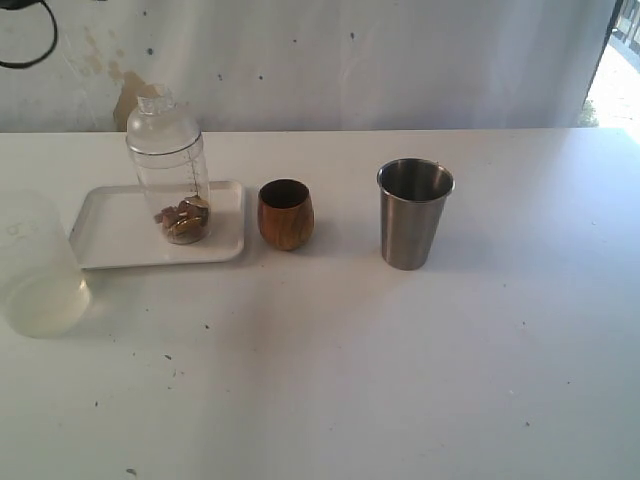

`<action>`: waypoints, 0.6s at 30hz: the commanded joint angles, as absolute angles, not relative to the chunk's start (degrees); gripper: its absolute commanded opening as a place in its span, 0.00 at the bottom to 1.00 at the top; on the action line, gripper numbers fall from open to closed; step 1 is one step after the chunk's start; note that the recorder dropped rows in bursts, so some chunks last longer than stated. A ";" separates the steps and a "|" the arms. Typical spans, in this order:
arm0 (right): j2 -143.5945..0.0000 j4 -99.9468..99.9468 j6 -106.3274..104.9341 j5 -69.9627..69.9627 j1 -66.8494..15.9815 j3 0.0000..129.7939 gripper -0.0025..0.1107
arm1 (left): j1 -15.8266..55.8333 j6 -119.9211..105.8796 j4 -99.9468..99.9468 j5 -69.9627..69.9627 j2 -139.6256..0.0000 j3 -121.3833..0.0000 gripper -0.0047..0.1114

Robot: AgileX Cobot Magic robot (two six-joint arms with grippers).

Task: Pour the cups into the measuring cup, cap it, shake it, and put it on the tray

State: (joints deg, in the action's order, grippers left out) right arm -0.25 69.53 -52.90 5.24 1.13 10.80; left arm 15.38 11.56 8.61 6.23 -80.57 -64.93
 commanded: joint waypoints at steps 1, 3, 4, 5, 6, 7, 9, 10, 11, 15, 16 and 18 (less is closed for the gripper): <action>0.00 69.32 -52.64 5.05 1.22 10.57 0.02 | 15.42 10.47 9.14 -0.31 -74.43 -65.27 0.45; 0.00 69.32 -52.64 5.05 1.22 10.57 0.02 | 15.42 10.17 9.80 -3.58 -71.78 -65.27 0.21; 0.00 69.32 -52.64 5.05 1.22 10.57 0.02 | 15.42 10.17 9.93 -5.62 -70.29 -65.27 0.07; 0.00 69.32 -52.64 5.05 1.22 10.57 0.02 | 15.42 10.00 10.06 -6.85 -68.79 -65.27 0.05; 0.00 69.32 -52.64 5.05 1.22 10.57 0.02 | 15.42 10.00 10.06 -9.00 -67.35 -65.27 0.05; 0.00 69.32 -51.97 5.05 1.22 10.57 0.02 | 15.42 10.00 10.06 -10.63 -66.27 -65.27 0.05; 0.00 69.32 -51.37 5.05 1.22 10.57 0.02 | 15.42 10.00 10.46 -15.12 -63.53 -65.27 0.05; 0.00 69.32 -51.53 5.05 1.22 10.57 0.02 | 15.42 10.00 10.47 -17.44 -62.08 -65.27 0.05; 0.00 69.32 -51.53 5.05 1.22 10.57 0.02 | 15.42 10.00 10.47 -19.19 -60.65 -64.97 0.05; 0.00 69.32 -51.53 5.05 1.22 10.57 0.02 | 15.42 9.17 10.47 -19.79 -53.41 -61.12 0.05; 0.00 69.32 -51.53 5.05 1.22 10.57 0.02 | 15.42 9.17 10.29 -19.48 -51.27 -59.60 0.05; 0.00 69.32 -51.53 5.05 1.22 10.57 0.02 | 15.42 9.17 9.68 -19.37 -47.13 -56.45 0.05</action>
